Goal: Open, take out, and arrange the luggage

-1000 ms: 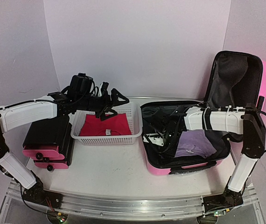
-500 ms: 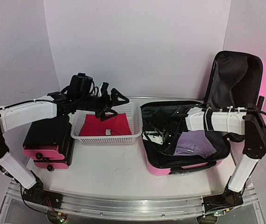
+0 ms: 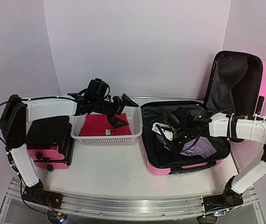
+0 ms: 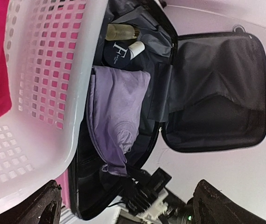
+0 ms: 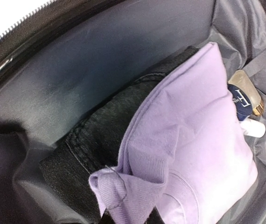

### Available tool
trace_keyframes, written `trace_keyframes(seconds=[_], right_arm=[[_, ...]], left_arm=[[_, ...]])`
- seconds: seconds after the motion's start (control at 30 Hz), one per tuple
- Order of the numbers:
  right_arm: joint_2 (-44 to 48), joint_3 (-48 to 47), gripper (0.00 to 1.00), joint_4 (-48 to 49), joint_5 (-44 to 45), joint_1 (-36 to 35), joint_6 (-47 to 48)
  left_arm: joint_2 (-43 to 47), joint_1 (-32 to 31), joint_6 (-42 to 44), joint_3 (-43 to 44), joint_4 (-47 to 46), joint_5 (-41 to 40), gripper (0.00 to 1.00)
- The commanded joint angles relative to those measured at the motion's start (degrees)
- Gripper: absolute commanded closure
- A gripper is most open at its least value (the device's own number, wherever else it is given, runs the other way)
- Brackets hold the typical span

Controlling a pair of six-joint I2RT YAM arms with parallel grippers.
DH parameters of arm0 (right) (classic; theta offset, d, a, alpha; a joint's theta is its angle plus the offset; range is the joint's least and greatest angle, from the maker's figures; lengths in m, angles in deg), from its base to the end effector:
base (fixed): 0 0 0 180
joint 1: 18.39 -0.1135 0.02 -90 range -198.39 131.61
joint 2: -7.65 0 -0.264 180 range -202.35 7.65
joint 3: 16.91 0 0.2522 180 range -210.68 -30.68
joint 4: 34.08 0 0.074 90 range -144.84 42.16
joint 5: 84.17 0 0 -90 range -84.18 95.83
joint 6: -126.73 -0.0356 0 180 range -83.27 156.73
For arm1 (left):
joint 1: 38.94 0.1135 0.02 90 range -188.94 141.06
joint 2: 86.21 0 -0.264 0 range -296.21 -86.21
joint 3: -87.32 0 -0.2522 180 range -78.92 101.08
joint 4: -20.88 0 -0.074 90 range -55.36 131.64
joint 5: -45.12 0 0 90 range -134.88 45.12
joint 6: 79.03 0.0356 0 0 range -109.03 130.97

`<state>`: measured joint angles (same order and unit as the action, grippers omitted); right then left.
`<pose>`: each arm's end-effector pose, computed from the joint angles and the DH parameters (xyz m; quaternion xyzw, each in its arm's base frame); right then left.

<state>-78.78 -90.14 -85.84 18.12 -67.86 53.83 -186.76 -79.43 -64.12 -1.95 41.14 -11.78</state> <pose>0.1976 0.2194 0.2208 -0.5133 0.8241 -0.0403 0.2361 0.2967 -0.2789 0.2780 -0.1111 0.8352 -0.5366 0.0464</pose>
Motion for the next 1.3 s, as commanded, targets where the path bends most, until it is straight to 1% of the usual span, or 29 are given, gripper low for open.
trace_keyframes(seconds=[0.0,0.27,0.33,0.4,0.47,0.57,0.73,0.87,0.97,1.1,1.13,1.2,1.27], right_arm=[[5.68,2.07,1.00,6.12,-0.74,1.36,-1.50],[10.00,5.49,1.00,9.72,-2.01,3.40,-2.59],[10.58,5.90,1.00,10.48,-2.31,3.61,-2.69],[10.98,6.06,1.00,11.03,-2.51,3.80,-2.69],[11.26,6.26,1.00,11.61,-2.77,3.98,-2.62],[11.54,6.61,1.00,12.51,-3.39,4.20,-2.60],[12.26,7.03,1.00,12.78,-3.83,4.27,-2.36],[13.10,7.42,1.00,13.04,-4.08,4.25,-2.16],[13.51,7.63,1.00,13.20,-4.04,4.31,-2.08],[14.11,7.99,1.00,13.21,-4.46,4.30,-2.11],[14.29,8.11,1.00,13.21,-4.55,4.36,-2.08],[14.68,8.22,1.00,13.21,-4.49,4.35,-2.07],[15.00,8.18,1.00,13.21,-4.47,4.30,-2.16]], left_arm=[[-4.03,-3.12,-11.04,6.88,-2.81,-0.02,0.01],[-12.26,-9.98,-14.63,15.73,-1.42,-5.65,0.01],[-13.42,-11.23,-14.01,18.49,3.61,-8.48,0.02],[-14.46,-12.52,-12.72,21.62,9.76,-11.56,0.01],[-15.50,-13.37,-14.75,22.51,11.52,-13.09,0.01],[-18.60,-14.12,-18.80,24.78,11.52,-11.87,0.03],[-22.89,-14.70,-21.25,30.40,11.59,-11.74,0.05],[-25.04,-15.69,-23.48,32.47,11.78,-12.95,0.07],[-27.59,-16.89,-25.49,34.33,11.76,-13.03,0.11],[-31.25,-17.97,-27.65,37.91,11.67,-13.23,0.20],[-32.21,-18.04,-28.02,39.11,11.73,-13.30,0.22],[-33.76,-18.09,-28.59,40.82,11.78,-13.13,0.30],[-34.55,-18.26,-29.33,41.61,11.78,-13.51,0.32]])
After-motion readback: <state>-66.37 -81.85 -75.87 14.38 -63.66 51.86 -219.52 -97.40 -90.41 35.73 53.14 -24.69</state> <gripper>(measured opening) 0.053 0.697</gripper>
